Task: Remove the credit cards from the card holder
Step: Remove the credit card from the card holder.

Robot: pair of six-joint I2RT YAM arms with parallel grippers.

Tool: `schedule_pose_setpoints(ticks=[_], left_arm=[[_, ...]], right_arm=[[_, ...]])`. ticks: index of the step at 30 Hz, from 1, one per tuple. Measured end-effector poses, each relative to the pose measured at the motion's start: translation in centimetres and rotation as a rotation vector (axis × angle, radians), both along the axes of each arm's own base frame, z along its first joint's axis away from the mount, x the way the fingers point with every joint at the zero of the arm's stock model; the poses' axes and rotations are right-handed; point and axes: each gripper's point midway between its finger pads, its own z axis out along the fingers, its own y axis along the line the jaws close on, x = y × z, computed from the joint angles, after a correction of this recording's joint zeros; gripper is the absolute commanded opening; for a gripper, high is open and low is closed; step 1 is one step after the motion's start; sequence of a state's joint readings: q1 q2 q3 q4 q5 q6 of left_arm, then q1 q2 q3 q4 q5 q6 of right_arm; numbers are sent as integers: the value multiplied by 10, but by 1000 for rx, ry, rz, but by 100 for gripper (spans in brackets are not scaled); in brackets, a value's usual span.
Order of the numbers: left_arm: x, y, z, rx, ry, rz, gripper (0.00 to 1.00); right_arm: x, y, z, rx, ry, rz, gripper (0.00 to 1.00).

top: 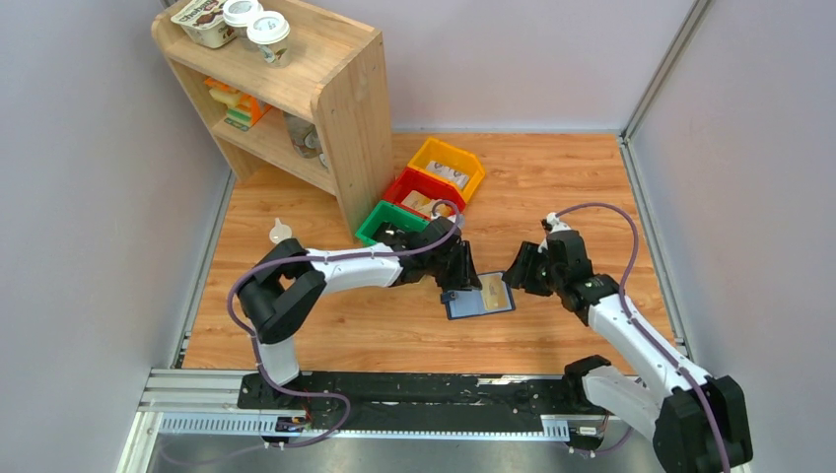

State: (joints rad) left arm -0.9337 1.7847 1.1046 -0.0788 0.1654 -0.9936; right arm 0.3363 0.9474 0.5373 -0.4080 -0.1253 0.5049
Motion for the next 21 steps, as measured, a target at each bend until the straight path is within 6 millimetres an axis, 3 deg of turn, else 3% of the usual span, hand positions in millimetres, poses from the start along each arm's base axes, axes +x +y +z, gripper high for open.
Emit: schedule_pose_setpoints(ticks=[10,17,21], left_arm=[[-8,-15,-22,-14,81,-49,31],[-7,-19,-33,-20,105,-41,31],[-9,-18,-41,-16,127,-22,34]], right_arm=[[12,8,-32,35,108,17,28],[12,15,-56,49,182,38,26],[14,15,-59,50,187,33,26]])
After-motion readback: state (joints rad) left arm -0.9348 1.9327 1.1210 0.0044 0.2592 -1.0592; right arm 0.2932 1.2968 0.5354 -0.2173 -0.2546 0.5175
